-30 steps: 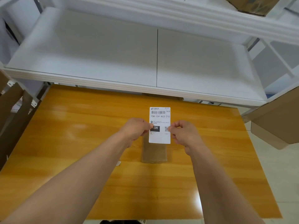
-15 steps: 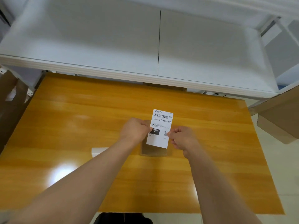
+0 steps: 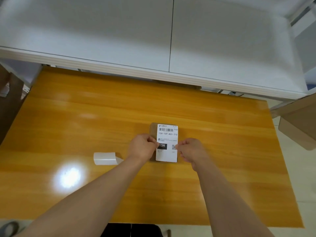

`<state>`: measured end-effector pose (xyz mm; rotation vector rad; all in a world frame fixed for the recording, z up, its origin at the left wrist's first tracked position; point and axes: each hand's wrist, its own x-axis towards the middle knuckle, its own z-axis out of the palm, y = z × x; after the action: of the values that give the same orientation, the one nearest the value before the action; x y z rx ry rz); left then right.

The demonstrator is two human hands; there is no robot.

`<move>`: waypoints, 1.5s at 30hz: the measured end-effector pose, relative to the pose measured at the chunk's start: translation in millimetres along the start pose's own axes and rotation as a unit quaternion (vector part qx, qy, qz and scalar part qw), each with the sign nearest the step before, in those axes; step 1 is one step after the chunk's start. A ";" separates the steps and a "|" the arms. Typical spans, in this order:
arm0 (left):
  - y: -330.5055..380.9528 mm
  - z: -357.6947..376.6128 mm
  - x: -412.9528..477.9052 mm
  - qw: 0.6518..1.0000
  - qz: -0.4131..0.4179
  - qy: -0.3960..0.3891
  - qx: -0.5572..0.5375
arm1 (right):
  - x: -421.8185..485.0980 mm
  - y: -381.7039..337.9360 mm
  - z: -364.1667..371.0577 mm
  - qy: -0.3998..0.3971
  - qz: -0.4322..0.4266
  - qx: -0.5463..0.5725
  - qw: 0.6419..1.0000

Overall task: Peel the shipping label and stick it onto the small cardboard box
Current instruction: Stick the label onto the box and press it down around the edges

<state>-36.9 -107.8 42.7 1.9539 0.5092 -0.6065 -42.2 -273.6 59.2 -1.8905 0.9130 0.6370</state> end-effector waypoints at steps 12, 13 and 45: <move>-4.1 -2.7 23.4 0.999 -0.028 -0.018 -0.010 | 13.2 -2.7 12.1 0.000 -0.013 0.014 1.000; -3.8 -2.7 24.4 0.999 -0.034 -0.024 -0.011 | 14.2 -2.0 12.6 0.001 -0.012 0.014 1.000; -4.9 3.2 29.1 0.998 -0.055 -0.022 0.010 | 22.9 1.8 14.3 0.012 -0.020 -0.012 1.000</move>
<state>-17.4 -105.9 20.4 1.9366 0.5881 -0.7238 -30.9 -269.0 35.0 -1.9381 0.8835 0.6043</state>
